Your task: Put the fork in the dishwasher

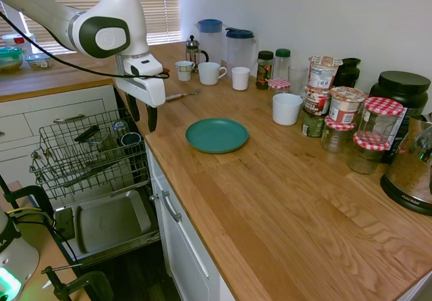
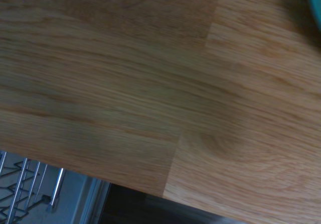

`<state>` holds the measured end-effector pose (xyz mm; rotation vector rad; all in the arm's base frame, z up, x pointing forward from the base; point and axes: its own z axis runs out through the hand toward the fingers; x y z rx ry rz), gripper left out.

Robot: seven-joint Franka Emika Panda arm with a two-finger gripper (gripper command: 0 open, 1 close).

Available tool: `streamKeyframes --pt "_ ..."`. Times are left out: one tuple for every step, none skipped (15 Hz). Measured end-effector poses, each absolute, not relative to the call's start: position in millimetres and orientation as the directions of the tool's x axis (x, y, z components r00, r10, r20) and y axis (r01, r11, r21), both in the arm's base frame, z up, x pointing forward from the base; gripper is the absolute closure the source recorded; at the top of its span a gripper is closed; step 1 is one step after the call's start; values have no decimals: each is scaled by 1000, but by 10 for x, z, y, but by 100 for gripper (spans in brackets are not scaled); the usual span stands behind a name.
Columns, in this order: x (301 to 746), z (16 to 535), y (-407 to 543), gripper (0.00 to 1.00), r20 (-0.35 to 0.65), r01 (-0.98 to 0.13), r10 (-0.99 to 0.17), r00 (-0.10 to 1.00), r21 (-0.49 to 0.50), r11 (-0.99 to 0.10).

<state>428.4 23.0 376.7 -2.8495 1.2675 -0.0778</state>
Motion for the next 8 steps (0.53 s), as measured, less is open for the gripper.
streamKeyframes --pt "4285 3762 230 0 36 -742 -743 669 -39 -670" --pt "4296 3769 231 0 38 -743 -744 667 -42 -668" --pt "4341 3819 237 0 47 -743 -745 665 -55 -667" --pt "4422 3893 253 0 62 -744 -748 661 -76 -664" --pt "4526 3961 289 0 76 -746 -753 654 -95 -659" --pt "4660 4024 356 0 86 -748 -756 649 -114 -654" --pt "4797 4059 446 0 91 -746 -757 647 -128 -654" --pt "4943 4076 546 0 93 -745 -758 646 -140 -652"
